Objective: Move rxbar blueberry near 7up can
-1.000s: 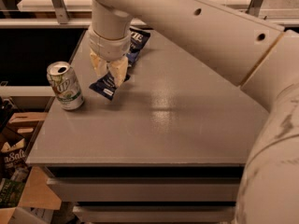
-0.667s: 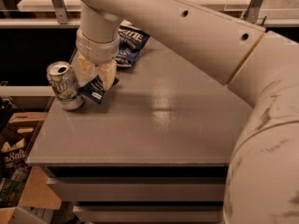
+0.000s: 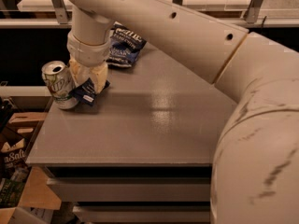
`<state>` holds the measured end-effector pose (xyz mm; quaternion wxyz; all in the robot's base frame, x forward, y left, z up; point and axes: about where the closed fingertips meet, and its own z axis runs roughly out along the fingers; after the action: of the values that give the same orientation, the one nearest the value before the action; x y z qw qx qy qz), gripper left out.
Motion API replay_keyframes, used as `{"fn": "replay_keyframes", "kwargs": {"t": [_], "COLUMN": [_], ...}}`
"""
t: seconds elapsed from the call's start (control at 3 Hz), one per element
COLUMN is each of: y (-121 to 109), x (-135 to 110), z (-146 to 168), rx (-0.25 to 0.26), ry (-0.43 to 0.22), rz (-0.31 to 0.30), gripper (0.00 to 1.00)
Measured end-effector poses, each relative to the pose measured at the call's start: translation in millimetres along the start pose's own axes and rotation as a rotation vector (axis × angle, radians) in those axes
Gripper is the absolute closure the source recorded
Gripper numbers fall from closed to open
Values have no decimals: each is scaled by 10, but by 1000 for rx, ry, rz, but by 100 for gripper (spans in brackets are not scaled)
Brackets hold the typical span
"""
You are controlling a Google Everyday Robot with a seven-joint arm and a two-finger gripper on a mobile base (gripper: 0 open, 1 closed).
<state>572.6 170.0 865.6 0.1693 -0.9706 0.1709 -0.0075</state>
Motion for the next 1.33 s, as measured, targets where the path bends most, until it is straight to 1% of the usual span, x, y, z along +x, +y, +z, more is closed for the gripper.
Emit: {"fn": "replay_keyframes", "kwargs": {"t": [0.67,1.0,1.33], "y": [-13,5,49], "x": [16,50,102], "z": [36,40,58], "rx": [-8,-15,-27], "ry": [-8,3,15], "rz": [-3,4,16], "gripper": [35,13,0]}}
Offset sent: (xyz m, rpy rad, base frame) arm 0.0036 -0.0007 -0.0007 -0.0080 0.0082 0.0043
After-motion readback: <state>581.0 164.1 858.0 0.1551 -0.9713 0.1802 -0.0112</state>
